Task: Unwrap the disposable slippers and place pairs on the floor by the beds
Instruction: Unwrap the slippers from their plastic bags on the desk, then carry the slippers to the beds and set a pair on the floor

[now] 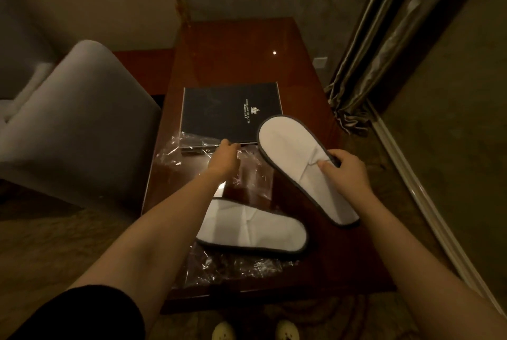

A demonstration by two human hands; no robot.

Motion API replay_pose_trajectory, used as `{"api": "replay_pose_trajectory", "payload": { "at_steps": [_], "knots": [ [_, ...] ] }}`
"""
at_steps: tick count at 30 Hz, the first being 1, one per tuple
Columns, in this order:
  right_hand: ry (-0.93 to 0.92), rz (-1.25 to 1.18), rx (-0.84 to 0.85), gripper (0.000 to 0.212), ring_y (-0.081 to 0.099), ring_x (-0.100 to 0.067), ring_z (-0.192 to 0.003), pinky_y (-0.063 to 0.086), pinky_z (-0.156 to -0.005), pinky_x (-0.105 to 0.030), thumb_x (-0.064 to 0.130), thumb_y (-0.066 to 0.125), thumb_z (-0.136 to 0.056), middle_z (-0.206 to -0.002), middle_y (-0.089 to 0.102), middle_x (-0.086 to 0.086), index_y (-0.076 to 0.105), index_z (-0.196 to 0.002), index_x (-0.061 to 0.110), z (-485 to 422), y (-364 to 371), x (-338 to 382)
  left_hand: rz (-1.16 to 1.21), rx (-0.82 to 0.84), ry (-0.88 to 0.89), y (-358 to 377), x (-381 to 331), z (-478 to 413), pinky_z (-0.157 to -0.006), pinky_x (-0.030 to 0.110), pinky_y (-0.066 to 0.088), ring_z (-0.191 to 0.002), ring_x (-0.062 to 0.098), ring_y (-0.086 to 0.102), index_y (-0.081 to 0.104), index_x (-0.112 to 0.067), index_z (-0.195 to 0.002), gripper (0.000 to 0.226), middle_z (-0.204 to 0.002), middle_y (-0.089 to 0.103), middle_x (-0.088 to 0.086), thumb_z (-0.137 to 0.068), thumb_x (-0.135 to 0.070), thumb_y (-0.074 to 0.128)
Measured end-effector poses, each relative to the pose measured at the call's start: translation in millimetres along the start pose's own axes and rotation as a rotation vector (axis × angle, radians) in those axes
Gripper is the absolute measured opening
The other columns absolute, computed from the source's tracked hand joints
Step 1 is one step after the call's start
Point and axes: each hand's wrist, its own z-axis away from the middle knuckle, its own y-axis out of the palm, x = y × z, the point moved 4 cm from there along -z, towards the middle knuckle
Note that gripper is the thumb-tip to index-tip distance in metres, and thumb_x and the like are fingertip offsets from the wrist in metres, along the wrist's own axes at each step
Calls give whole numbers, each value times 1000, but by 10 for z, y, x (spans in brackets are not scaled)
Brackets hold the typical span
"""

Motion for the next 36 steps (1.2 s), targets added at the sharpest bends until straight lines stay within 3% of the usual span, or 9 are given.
{"api": "replay_pose_trajectory", "payload": {
  "at_steps": [3,7,10,15,20,23,29,33,36],
  "knots": [
    [17,-24,-9,32,53,-18,-86,43,-73,-32,28,58,-87,-108,65,-9,61,-115,14,5,19,-111,13,110,-2,131,-6,29,-103,37,40,-126,33,45,39,-14,-139,54,-144,32,14,-87,-9,56],
    [22,-69,-29,33,59,-26,-96,46,-77,-35,28,59,-87,-110,65,-10,60,-116,13,-17,27,-171,-10,-86,81,133,-53,349,-97,40,45,-119,30,47,45,-15,-134,50,-135,44,13,-85,-10,56],
    [-3,-79,7,33,58,-22,-94,42,-74,-31,27,59,-86,-108,65,-8,60,-116,13,-22,55,-160,-18,-178,-91,142,213,745,-93,42,44,-116,33,48,46,-11,-131,49,-127,49,16,-84,-18,56],
    [-31,-56,205,32,53,-16,-91,40,-74,-30,27,59,-86,-109,63,-6,60,-115,15,76,346,-132,-106,136,-526,245,860,1083,-99,45,43,-123,37,45,36,-4,-132,74,-135,45,20,-81,-51,59],
    [-25,-48,295,33,58,-26,-103,44,-81,-34,24,59,-86,-116,64,-10,60,-117,11,217,641,-133,-13,255,-551,274,931,969,-78,33,44,-107,28,57,49,-2,-123,75,-127,57,15,-73,-55,68],
    [-14,-66,299,31,58,-24,-100,42,-77,-32,25,59,-86,-113,64,-10,60,-115,11,238,691,-141,46,276,-579,278,924,926,-82,33,45,-109,29,57,54,-1,-120,75,-126,59,15,-71,-56,69],
    [8,-154,284,30,52,-17,-92,41,-76,-31,24,58,-87,-112,63,-8,61,-114,11,159,551,-106,515,122,-580,25,766,872,-75,36,46,-97,25,51,50,-5,-126,68,-126,52,14,-71,-37,77],
    [-40,-233,295,30,53,-18,-94,40,-76,-30,22,59,-87,-110,62,-8,61,-114,8,100,400,86,755,163,-521,-281,601,962,-93,50,50,-110,33,55,55,-8,-120,49,-120,56,13,-78,-25,72],
    [-96,-281,328,29,53,-17,-94,39,-65,-25,23,59,-88,-106,60,-2,61,-114,11,61,317,383,943,111,-466,-566,498,1109,-81,42,55,-97,28,62,62,-13,-110,32,-110,63,12,-80,-20,70]
  ]
}}
